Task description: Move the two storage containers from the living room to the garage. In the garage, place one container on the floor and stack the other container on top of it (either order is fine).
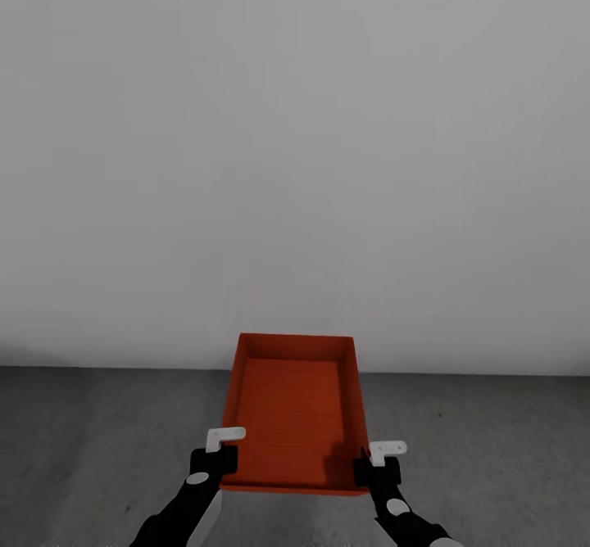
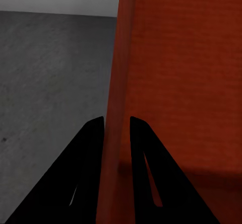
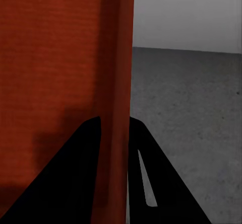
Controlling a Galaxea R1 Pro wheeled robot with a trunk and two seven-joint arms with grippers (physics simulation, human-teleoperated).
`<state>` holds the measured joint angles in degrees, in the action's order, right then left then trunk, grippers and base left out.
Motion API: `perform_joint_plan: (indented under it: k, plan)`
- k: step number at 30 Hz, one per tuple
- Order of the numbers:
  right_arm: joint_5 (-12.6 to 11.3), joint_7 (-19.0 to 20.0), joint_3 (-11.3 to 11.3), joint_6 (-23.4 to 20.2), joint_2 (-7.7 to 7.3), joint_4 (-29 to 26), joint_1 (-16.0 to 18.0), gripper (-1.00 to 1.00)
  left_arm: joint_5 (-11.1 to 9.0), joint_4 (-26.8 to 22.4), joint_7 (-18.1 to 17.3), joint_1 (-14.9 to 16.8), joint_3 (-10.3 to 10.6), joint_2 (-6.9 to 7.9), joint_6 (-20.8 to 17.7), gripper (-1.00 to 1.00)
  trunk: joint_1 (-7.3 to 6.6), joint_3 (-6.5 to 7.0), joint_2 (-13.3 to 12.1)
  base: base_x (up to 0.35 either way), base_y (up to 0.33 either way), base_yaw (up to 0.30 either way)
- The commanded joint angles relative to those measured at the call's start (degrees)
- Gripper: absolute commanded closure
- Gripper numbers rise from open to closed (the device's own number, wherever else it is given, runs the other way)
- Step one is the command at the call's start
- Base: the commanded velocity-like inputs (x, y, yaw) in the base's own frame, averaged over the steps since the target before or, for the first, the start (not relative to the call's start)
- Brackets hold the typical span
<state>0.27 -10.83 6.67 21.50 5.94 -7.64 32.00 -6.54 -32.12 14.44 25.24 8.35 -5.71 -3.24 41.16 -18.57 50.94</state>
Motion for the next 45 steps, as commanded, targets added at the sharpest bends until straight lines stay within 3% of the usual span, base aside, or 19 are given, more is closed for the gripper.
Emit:
perform_joint_plan:
  k: [1, 45]
  plan:
    - [1.23, -0.33, -1.13, 4.08, 0.03, -0.54, 0.08, 1.00, -0.84, 0.00, 0.77, -0.01, 0.35, 0.08, -0.32, 1.00, 0.00, -0.17, 0.06, 0.000, 0.000, 0.000]
    - [0.96, -0.33, -1.13, 4.08, 0.03, -0.54, 0.08, 1.00, -0.92, 0.12, 0.77, -0.01, 0.32, 0.07, -0.36, 1.00, 0.00, -4.18, 0.06, 0.000, 0.000, 0.000]
